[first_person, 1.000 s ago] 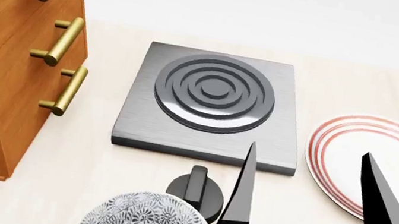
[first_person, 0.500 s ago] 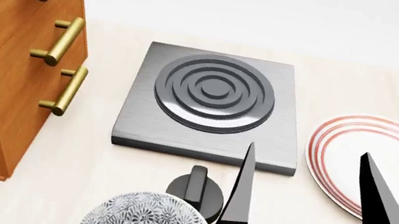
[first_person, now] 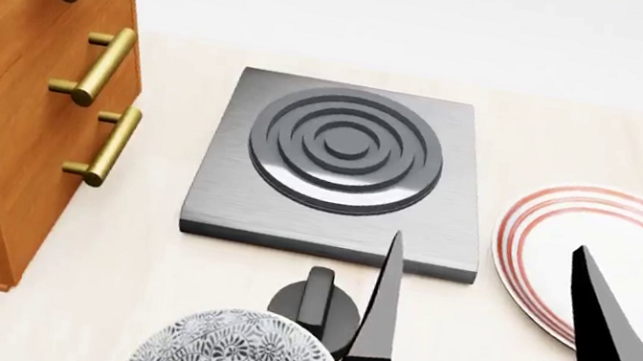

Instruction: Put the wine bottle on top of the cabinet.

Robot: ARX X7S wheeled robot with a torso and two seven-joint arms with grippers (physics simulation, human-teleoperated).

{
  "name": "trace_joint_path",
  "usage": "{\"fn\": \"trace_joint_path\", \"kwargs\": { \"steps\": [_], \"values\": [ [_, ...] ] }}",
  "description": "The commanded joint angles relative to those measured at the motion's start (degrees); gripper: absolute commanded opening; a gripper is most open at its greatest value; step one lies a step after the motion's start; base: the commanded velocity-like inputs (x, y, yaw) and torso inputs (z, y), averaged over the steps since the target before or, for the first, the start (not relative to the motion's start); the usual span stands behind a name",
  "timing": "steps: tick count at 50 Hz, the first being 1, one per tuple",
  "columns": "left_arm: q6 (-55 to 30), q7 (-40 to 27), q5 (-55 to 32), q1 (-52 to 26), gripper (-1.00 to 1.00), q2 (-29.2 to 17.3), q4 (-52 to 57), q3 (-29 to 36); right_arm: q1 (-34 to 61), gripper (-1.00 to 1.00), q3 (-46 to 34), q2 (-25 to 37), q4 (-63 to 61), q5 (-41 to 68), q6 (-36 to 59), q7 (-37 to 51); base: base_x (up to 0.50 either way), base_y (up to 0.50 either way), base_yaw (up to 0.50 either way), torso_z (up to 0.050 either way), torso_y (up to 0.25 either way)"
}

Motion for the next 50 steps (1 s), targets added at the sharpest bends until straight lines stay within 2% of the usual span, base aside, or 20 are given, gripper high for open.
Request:
{"fn": "trace_joint_path", "kwargs": {
  "steps": [1, 3, 9, 18, 20, 23, 24, 25, 26, 32, 34, 37, 45, 50],
  "values": [
    [-4.2, -0.3, -3.2, 5.3, 1.0, -4.1, 16.8, -1.2, 0.5, 1.0, -1.0, -0.1, 0.1, -0.4, 0.3, 0.1, 0.0, 0.0, 0.0, 0.0, 0.0],
    [-3.9, -1.7, 0.1, 6.8, 1.0, -6.0, 19.3, 1.9, 0.6, 1.0, -1.1, -0.1, 0.1, -0.4, 0.4, 0.2, 0.0, 0.0, 0.0, 0.0, 0.0],
    [-1.2, -4.6, 4.3, 14.1, 1.0, -9.1, 27.3, 5.0, 0.4, 1.0, -1.0, 0.2, -0.1, -0.3, 0.3, 0.3, 0.0, 0.0, 0.0, 0.0, 0.0],
    [-1.8, -11.2, 5.5, 25.9, 1.0, -11.5, 44.4, 3.2, 0.8, 1.0, -1.1, 0.2, -0.1, 0.1, 0.0, 0.4, 0.0, 0.0, 0.0, 0.0, 0.0],
    [-0.7, -11.5, 6.7, 26.8, 1.0, -11.7, 46.0, 4.8, 1.1, 1.0, -1.3, 0.2, -0.3, 0.1, 0.3, 0.5, 0.0, 0.0, 0.0, 0.0, 0.0],
    [-0.1, -13.9, 8.6, 29.7, 1.0, -11.4, 48.8, 6.2, 1.9, 1.0, -1.4, 0.3, -1.2, 0.7, 0.9, 1.1, 0.0, 0.0, 0.0, 0.0, 0.0],
    [0.8, -14.6, 11.1, 31.1, 1.0, -11.8, 49.8, 9.7, 1.8, 1.0, -1.1, 0.6, -1.4, 0.9, 0.8, 1.2, 0.0, 0.0, 0.0, 0.0, 0.0],
    [0.4, -14.9, 11.3, 31.9, 1.0, -11.9, 50.3, 10.2, 1.7, 1.0, -1.0, 0.7, -1.4, 1.0, 0.6, 1.2, 0.0, 0.0, 0.0, 0.0, 0.0],
    [2.1, -16.4, 7.6, 35.9, 1.0, -8.8, 51.1, 5.5, 1.7, 1.0, -0.8, 0.9, -1.4, 1.1, 0.6, 1.2, 0.0, 0.0, 0.0, 0.0, 0.0],
    [4.2, -18.7, 11.2, 41.8, 1.0, -7.8, 54.5, 12.3, 2.6, 1.0, 0.0, 2.0, -3.2, 2.6, 1.2, 2.6, 0.0, 0.0, 0.0, 0.0, 0.0],
    [6.6, -18.3, 7.2, 44.9, 1.0, -5.9, 55.0, 9.7, 2.8, 1.0, -0.1, 2.1, -3.2, 2.7, 1.0, 2.7, 0.0, 0.0, 0.0, 0.0, 0.0],
    [8.7, -19.3, 8.9, 47.9, 1.0, -6.0, 56.0, 11.5, 3.4, 1.0, -0.8, 2.0, -3.5, 2.6, 1.4, 3.0, 0.0, 0.0, 0.0, 0.0, 0.0],
    [10.2, -20.1, 12.1, 50.7, 1.0, -5.8, 56.9, 16.4, 5.1, 1.0, -2.1, 3.2, -4.4, 3.6, 1.2, 4.6, 0.0, 0.0, 0.0, 0.0, 0.0],
    [6.3, -20.9, 13.6, 50.3, 1.0, -6.2, 61.9, 19.5, 6.6, 1.0, -4.5, 6.6, -4.7, 4.7, -2.1, 7.5, 0.0, 0.0, 0.0, 0.0, 0.0]
  ]
}}
